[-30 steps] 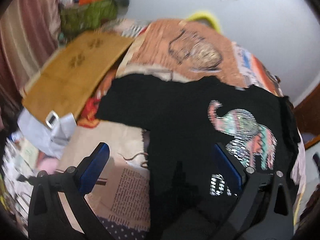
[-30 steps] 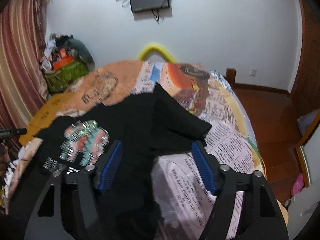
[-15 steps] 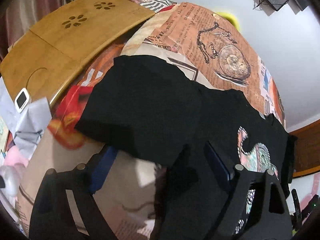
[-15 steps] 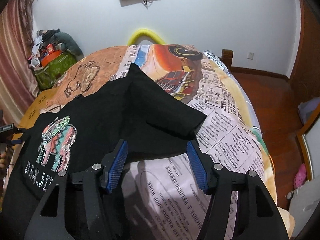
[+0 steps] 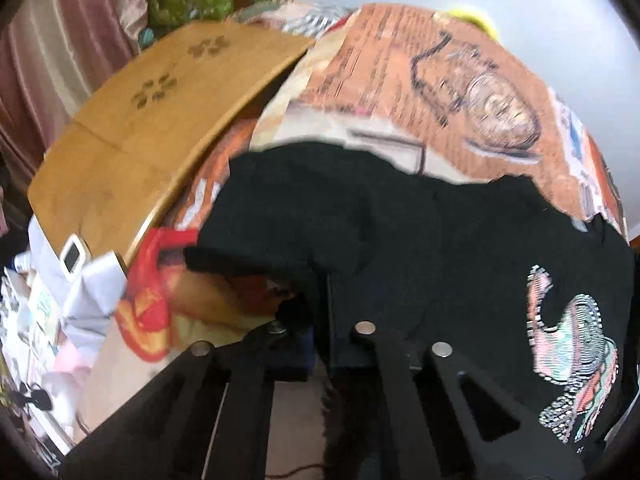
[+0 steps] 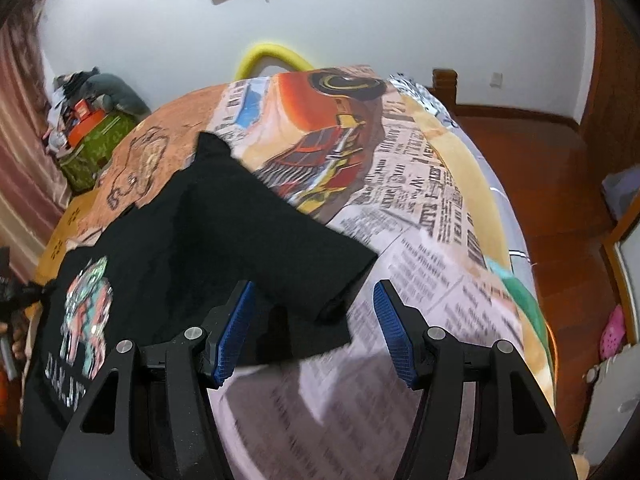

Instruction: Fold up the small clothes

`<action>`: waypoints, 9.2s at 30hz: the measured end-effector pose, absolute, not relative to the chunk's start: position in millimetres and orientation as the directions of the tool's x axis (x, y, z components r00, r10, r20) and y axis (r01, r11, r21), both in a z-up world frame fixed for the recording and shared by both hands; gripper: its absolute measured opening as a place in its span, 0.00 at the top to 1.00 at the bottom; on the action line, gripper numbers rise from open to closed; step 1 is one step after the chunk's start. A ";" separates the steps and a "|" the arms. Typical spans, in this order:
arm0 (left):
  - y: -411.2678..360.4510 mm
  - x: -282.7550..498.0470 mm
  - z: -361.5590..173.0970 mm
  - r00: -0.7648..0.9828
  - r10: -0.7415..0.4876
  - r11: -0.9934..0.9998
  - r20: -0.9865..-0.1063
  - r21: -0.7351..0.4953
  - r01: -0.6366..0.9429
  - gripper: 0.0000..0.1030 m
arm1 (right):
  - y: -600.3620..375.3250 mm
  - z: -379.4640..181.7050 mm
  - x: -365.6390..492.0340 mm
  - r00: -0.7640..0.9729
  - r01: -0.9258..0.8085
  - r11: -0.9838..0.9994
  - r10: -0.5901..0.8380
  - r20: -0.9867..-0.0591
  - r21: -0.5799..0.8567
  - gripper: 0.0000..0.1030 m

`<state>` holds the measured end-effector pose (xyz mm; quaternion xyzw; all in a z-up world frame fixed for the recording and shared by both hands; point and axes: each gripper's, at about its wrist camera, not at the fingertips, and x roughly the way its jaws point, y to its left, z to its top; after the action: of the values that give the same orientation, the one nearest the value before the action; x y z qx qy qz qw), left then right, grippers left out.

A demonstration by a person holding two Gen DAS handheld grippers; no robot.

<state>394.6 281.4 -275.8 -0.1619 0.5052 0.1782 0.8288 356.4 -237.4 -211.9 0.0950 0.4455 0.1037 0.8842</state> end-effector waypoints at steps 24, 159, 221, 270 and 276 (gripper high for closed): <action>52.0 419.0 -229.6 0.508 -0.035 0.987 -0.860 0.049 0.152 0.89 | -285.4 -172.4 356.1 0.666 -0.092 0.958 0.261 -0.699 0.270 0.90; 183.0 436.0 -241.9 0.439 -0.049 0.996 -0.897 -0.080 -0.051 0.24 | -114.4 -233.6 449.6 0.552 -0.355 0.924 0.329 -0.766 0.142 0.94; 121.5 219.4 -193.0 0.520 -0.024 0.999 -0.854 -0.033 -0.009 0.96 | -171.4 -230.8 223.9 0.406 -0.408 0.882 0.406 -0.819 0.236 0.93; 134.0 147.5 -178.6 0.544 -0.126 0.978 -0.830 -0.196 -0.073 0.95 | -216.0 -212.4 177.9 0.454 -0.366 0.890 0.425 -0.783 0.271 0.94; 124.8 157.6 -106.9 0.678 -0.116 0.983 -0.726 -0.182 -0.026 0.95 | -222.8 -147.9 188.6 0.576 -0.397 0.872 0.480 -0.662 0.287 0.94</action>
<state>157.6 124.8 -106.9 -0.0887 0.4004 -0.0249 0.9117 188.6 -222.8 -147.9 0.0533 0.3884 0.2476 0.8860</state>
